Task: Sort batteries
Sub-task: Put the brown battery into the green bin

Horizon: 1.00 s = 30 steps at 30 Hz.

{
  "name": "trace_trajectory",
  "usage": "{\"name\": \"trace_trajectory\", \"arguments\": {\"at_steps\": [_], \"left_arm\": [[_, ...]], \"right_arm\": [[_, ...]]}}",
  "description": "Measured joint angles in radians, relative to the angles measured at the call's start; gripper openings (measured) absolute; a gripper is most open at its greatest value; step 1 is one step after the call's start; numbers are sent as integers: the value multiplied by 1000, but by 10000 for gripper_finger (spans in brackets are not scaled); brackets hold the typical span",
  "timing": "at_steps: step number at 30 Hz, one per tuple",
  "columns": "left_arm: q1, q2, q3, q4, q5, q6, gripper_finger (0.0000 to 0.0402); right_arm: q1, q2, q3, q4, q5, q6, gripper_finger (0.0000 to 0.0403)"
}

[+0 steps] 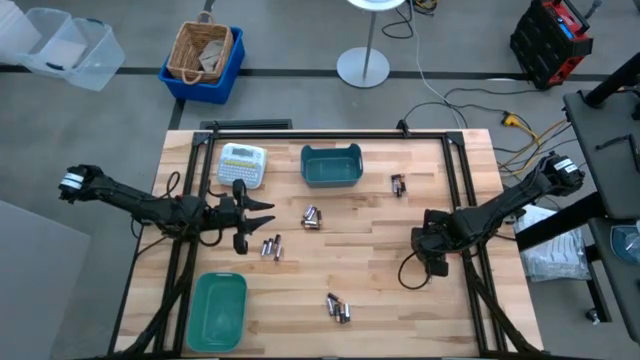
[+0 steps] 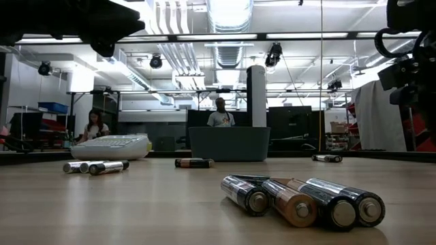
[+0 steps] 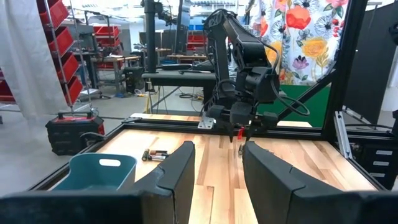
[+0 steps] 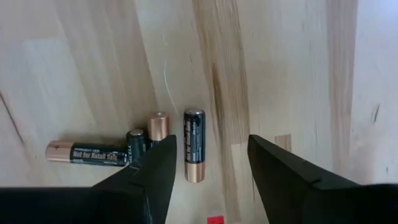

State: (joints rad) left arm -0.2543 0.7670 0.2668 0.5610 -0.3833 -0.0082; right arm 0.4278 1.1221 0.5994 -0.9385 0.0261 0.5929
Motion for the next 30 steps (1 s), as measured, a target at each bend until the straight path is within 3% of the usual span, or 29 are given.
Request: {"name": "trace_trajectory", "arguments": {"at_steps": [30], "left_arm": [[0,0,0,23,0,0,116]], "right_arm": [[0,0,-46,18,2,29,194]]}}
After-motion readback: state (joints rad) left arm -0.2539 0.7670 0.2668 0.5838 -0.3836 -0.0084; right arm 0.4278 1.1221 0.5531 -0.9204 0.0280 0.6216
